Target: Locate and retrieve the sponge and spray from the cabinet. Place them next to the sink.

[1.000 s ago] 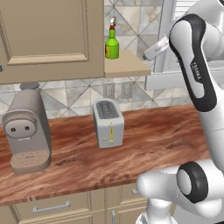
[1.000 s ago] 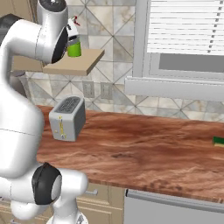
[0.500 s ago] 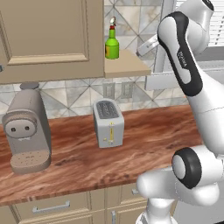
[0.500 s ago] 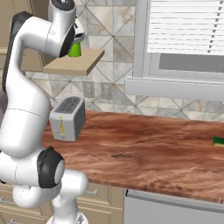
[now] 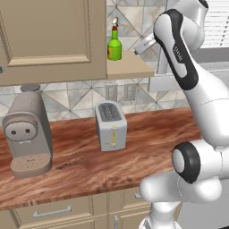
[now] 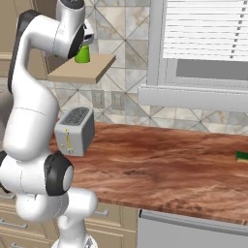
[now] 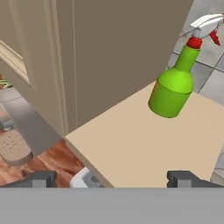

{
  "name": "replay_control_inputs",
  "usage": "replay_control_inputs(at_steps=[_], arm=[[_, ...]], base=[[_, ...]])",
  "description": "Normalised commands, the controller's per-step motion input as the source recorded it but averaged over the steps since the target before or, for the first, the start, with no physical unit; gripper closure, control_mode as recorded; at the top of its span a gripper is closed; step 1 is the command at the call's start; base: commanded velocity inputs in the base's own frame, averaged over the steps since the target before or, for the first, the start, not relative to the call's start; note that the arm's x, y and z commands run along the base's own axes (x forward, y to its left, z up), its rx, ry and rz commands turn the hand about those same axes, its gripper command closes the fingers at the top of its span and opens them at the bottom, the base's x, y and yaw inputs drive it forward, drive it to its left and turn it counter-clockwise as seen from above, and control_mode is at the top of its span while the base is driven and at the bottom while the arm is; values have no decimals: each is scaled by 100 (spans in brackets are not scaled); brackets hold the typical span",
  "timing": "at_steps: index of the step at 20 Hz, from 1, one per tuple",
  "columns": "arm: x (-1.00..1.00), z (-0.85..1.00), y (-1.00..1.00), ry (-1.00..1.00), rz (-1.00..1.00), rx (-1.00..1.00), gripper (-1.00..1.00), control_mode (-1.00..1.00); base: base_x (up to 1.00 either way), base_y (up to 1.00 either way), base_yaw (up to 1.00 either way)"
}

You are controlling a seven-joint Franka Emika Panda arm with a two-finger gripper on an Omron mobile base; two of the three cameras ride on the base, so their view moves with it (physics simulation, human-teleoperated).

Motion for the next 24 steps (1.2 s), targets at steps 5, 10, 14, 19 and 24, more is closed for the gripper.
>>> replay_control_inputs(at_steps=[5,10,14,19,24], arm=[[25,-10,14,0,0,0,-100,-100],[29,0,0,0,0,0,-100,-100],[45,0,1,0,0,0,-100,-100],[42,0,4,0,0,0,-100,-100],[41,0,0,0,0,0,-100,-100]], base=[[0,0,0],[0,0,0],[0,0,0],[0,0,0],[0,0,0]])
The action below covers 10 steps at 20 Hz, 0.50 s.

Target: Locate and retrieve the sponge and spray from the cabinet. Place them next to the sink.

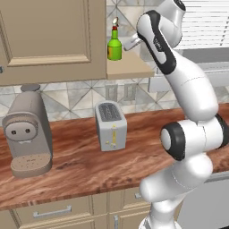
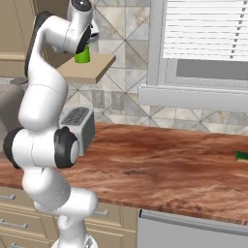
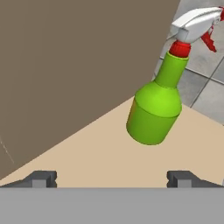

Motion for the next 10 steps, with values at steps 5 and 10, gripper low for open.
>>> replay_control_inputs(at_steps=[5,10], arm=[[37,-1,0,0,0,0,-100,-100],[26,-6,0,0,0,-2,-100,-100]], base=[[0,0,0],[0,0,0]])
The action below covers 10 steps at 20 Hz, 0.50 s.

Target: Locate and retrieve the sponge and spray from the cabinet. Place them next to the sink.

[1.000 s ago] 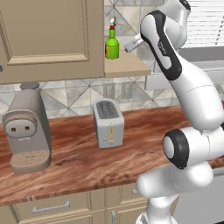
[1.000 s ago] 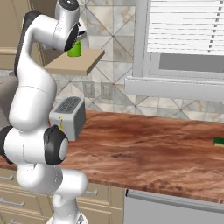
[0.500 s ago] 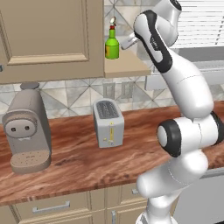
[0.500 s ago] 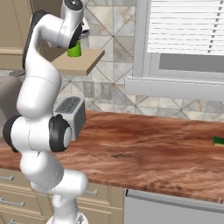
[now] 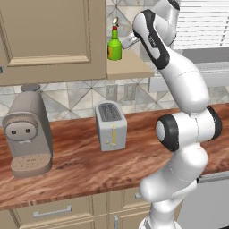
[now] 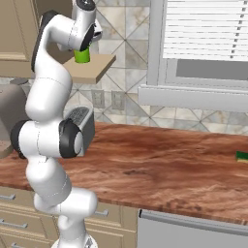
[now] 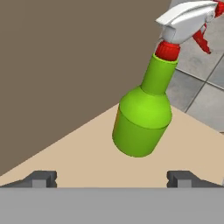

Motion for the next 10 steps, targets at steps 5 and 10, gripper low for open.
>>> replay_control_inputs(at_steps=[5,10], arm=[[10,-11,2,0,-1,0,-100,-100],[9,-11,11,0,-1,0,-100,-100]], base=[[0,0,0],[0,0,0]])
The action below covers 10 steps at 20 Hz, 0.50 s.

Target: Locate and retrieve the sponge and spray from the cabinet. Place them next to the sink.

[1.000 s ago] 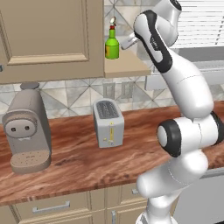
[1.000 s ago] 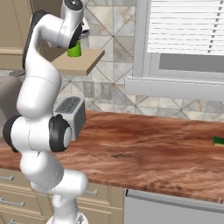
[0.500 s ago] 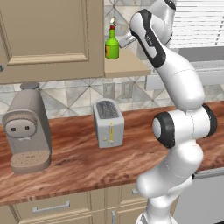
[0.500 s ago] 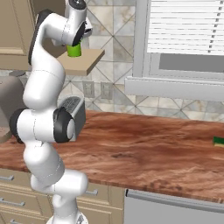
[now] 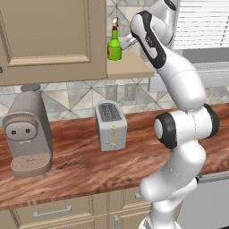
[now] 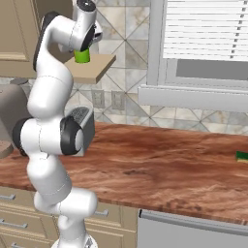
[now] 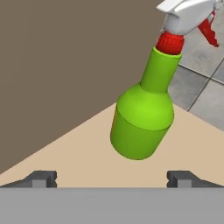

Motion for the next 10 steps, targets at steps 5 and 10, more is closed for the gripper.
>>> replay_control_inputs(at_steps=[5,10], arm=[[17,-13,15,0,-3,0,-100,-100],[15,-7,16,0,-4,0,-100,-100]], base=[[0,0,0],[0,0,0]])
